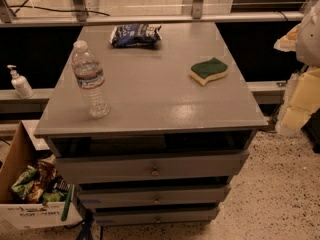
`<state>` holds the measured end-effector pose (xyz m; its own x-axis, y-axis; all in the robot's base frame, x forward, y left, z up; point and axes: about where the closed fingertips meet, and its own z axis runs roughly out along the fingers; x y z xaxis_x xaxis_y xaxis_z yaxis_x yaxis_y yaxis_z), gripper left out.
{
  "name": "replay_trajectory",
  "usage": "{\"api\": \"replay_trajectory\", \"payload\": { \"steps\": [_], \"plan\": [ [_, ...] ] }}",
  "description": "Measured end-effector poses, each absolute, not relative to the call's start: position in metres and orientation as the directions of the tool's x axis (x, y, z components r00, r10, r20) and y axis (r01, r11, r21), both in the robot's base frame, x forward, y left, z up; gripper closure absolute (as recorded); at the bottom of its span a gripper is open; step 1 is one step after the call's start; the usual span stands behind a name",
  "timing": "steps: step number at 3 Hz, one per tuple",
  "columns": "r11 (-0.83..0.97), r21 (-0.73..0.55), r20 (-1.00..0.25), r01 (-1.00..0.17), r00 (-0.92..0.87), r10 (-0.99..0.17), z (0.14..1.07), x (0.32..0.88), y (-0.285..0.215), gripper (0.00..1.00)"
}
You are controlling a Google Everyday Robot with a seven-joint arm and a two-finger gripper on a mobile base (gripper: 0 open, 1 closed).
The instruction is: Knock water bottle over
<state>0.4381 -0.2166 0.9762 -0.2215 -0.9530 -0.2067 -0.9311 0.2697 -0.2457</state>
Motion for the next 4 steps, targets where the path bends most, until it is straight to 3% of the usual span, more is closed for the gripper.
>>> {"api": "replay_trajectory", "payload": {
  "steps": [2, 4],
  "plan": [
    [0.264, -0.243, -0.260, -0.933, -0.200, -0.945, 0.970, 0.429, -0.191, 0.00],
    [0.332, -0.153, -0.481, -0.931, -0.223, -0.848, 0.960, 0.438, -0.133, 0.00]
  ]
}}
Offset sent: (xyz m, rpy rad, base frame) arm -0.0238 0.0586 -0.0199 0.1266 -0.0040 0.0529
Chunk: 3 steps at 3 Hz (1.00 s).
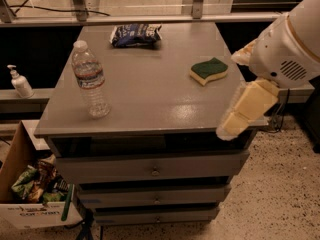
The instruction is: Knock water bottle over
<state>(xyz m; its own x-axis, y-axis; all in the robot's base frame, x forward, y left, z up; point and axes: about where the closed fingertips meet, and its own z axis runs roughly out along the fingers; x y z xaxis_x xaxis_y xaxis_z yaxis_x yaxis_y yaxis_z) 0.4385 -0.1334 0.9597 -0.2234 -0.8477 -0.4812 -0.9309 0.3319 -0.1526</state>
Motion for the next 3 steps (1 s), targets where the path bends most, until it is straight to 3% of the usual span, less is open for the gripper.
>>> {"api": "replay_trajectory", "payload": {
  "steps": [1, 3],
  "plan": [
    [0.342, -0.086, -0.583, -0.936, -0.231, -0.779, 0.9438, 0.4670, -0.0993, 0.00],
    [0.342, -0.096, -0.606, -0.935, -0.218, -0.765, 0.9462, 0.4655, -0.1010, 0.00]
  ]
}}
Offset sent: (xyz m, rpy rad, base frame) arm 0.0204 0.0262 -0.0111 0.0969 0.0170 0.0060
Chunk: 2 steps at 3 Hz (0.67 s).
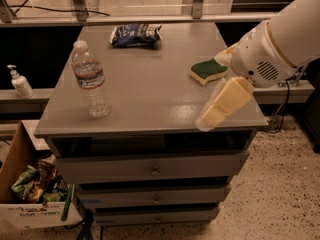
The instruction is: Knock water bottle over
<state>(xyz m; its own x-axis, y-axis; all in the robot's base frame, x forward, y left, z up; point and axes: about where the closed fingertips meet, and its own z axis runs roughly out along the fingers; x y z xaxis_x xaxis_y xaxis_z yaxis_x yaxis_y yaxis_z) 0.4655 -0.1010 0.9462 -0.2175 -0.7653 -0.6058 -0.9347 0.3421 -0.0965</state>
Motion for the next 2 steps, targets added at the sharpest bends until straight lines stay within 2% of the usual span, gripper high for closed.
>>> {"api": "replay_trajectory", "payload": {
  "steps": [2],
  "plan": [
    [0.299, -0.127, -0.742, -0.946, -0.110, -0.662, 0.942, 0.493, -0.050, 0.00]
  ]
}}
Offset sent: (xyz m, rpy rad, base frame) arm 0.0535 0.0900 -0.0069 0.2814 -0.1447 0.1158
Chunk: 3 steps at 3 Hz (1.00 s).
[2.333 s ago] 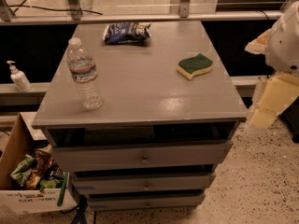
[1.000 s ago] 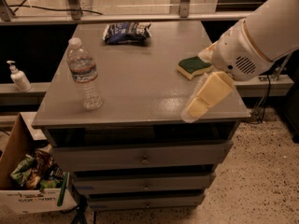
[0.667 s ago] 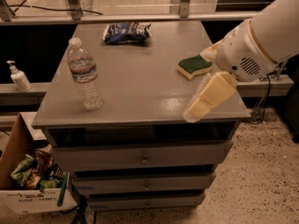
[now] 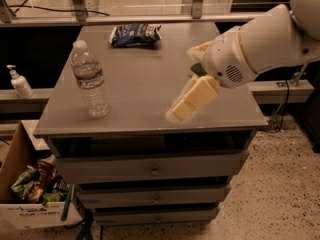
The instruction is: Knock water bottle over
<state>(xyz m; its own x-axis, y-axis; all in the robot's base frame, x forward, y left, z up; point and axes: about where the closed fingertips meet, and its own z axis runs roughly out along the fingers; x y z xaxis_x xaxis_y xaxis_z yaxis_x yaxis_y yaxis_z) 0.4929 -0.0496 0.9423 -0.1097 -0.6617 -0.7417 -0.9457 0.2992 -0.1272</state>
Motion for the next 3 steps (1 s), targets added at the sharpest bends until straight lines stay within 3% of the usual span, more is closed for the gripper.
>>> {"api": "replay_trajectory", "payload": {
  "steps": [3],
  "plan": [
    [0.266, -0.095, -0.865, -0.959, -0.053, -0.499, 0.928, 0.545, 0.036, 0.00]
  ]
}}
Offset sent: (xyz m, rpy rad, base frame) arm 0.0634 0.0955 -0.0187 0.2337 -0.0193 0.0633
